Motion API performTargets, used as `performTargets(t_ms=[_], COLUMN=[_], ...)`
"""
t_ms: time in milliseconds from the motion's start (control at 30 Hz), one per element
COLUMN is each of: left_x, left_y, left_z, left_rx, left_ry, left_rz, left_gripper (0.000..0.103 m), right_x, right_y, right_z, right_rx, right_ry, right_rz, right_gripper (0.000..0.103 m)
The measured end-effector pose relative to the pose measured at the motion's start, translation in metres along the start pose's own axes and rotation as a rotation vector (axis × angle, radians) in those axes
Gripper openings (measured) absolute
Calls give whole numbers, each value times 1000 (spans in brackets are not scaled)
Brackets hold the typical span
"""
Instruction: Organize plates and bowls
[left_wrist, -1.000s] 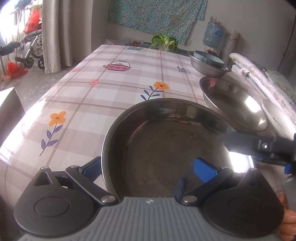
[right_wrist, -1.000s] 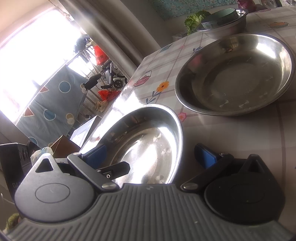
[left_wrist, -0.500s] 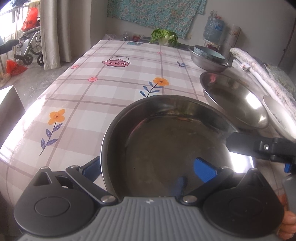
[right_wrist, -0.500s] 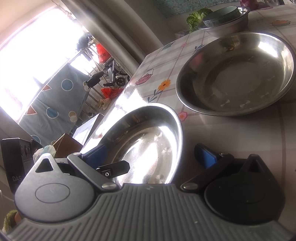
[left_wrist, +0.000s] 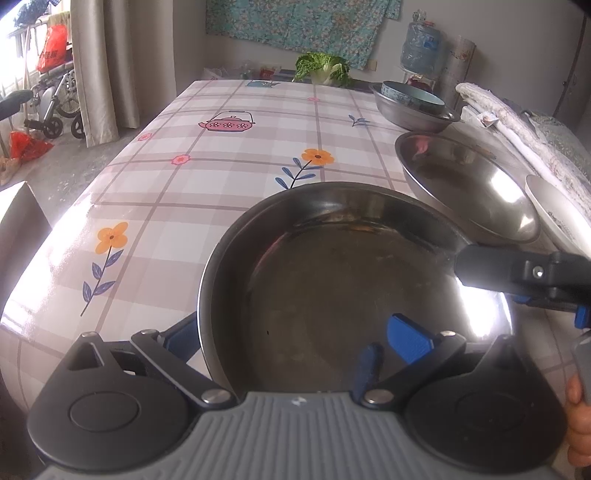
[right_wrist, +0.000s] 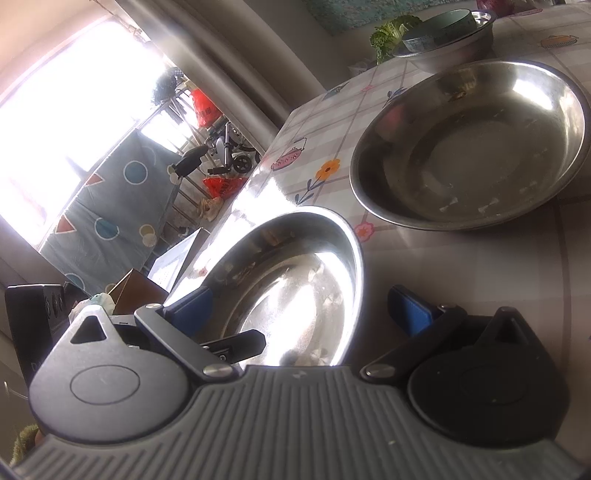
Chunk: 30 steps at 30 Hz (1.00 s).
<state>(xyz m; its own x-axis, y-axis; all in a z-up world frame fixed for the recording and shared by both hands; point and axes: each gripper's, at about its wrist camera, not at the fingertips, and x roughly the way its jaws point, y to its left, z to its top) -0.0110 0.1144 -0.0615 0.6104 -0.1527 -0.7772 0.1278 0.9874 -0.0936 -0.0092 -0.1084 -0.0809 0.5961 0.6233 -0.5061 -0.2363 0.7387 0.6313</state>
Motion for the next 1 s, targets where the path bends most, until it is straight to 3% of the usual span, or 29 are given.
performTargets(t_ms=[233, 1000], left_x=[-4, -6], left_y=[12, 25], left_z=[1, 2], left_rx=[-61, -119], left_ry=[-21, -31], left_rz=[-59, -124], left_gripper=[103, 103], right_x=[0, 0], right_y=[1, -3], right_z=[0, 1], right_rx=[-1, 25], right_ry=[1, 0], right_rz=[-3, 10], right_gripper=[102, 102])
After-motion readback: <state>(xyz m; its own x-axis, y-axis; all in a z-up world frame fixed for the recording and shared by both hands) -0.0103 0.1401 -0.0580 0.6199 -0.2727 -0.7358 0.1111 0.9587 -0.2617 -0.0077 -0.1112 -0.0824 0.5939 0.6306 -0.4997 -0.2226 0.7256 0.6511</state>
